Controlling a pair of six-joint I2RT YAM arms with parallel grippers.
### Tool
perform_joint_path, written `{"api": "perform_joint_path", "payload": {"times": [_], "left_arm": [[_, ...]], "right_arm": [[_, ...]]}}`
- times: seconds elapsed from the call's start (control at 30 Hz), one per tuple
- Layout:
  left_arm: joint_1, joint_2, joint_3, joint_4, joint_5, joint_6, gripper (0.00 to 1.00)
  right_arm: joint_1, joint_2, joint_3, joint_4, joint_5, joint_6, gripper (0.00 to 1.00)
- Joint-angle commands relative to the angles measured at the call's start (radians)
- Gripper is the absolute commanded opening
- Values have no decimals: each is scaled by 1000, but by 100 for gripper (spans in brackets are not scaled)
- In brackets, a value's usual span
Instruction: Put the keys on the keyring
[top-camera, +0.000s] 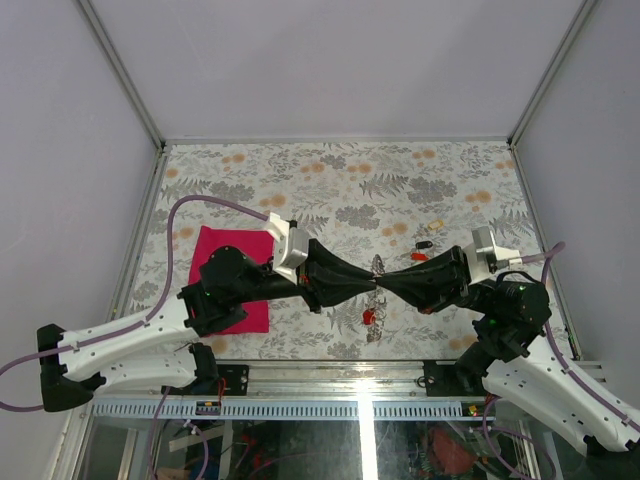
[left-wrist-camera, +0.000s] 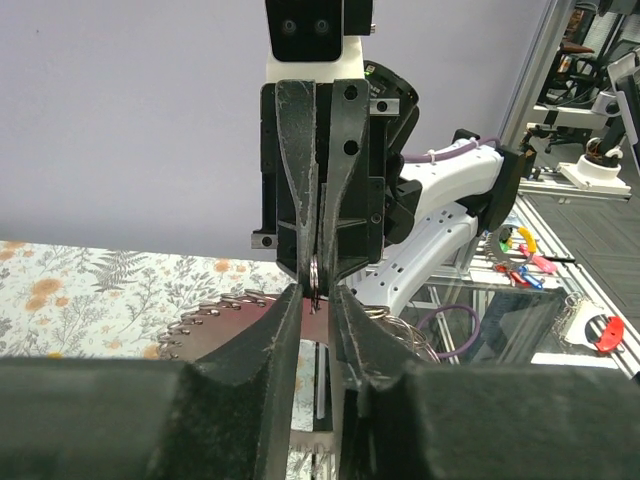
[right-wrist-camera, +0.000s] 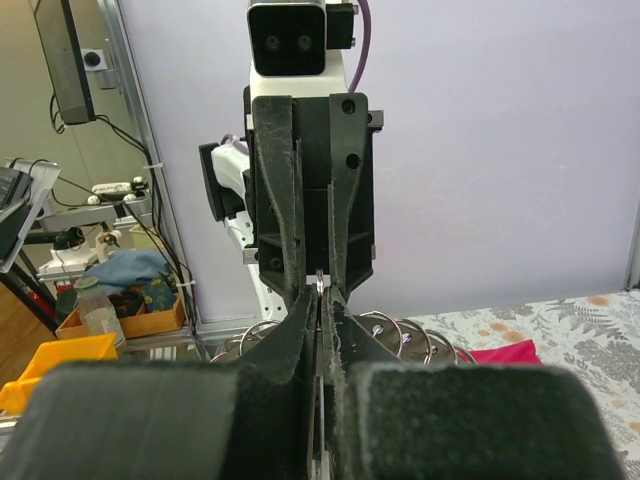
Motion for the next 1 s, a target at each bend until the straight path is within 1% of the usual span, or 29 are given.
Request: {"api": "perform_joint_path", "payload": {"times": [0.0, 0.07, 0.17, 0.23, 0.43, 0.57, 0.7, 0.83, 0.97], "left_arm": [[-2, 8, 39, 74, -8, 0, 10], [-1, 11, 43, 66, -4, -2, 1], [-2, 13, 58, 33, 2, -1, 0], [-1, 16, 85, -29, 10, 11, 0], [-2, 8, 182, -304, 31, 79, 0], [-2, 30, 272, -518, 38, 138, 0], [-3, 85, 391, -752, 44, 204, 0], [-2, 160, 519, -952, 45, 256, 0], [-2, 233, 617, -1122, 38, 293, 0]], "right_arm": [[-1, 1, 28, 65, -6, -11, 0], [-1, -1, 26, 60, -8, -14, 0], [-1, -5, 31, 41, -15, -25, 0], [0, -16, 47, -5, -22, -55, 2], [-1, -84, 132, -290, -20, -214, 29], [0, -120, 195, -500, -6, -331, 38], [0, -122, 240, -681, 2, -417, 42], [0, -107, 258, -749, -3, -447, 43], [0, -79, 254, -772, -21, -456, 43]]}}
